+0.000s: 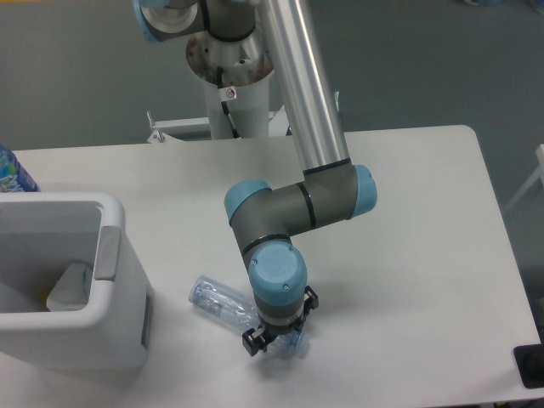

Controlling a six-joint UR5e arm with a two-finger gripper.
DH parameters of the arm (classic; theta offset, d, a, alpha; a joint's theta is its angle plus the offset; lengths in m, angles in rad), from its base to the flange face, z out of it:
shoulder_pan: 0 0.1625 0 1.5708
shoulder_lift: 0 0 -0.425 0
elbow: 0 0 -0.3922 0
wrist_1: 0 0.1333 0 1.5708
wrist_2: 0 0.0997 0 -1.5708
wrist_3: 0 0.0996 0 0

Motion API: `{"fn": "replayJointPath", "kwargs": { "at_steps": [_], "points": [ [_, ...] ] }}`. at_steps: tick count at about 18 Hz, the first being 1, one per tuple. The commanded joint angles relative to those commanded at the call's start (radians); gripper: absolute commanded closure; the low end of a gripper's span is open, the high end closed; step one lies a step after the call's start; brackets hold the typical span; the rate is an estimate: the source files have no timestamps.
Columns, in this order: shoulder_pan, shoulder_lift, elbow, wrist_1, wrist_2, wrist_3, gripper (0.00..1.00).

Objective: Place the trash in the trash can
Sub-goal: 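Rotate the gripper and close it around the bottle's cap end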

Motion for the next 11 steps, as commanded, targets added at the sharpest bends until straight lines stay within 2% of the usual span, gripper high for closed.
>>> {"fn": "replayJointPath", "kwargs": {
  "at_steps": [2,3,8,11],
  "points": [
    [0.0,-0.006,0.012,0.0,0.0,0.0,0.45],
    [0.0,-0.008,0.017,0.0,-0.002,0.0,0.48],
    [0.0,-0.005,0.038,0.002,-0.005,0.002,0.56],
    [0.002,0.023,0.061,0.002,-0.009,0.015,0.56]
  ]
}}
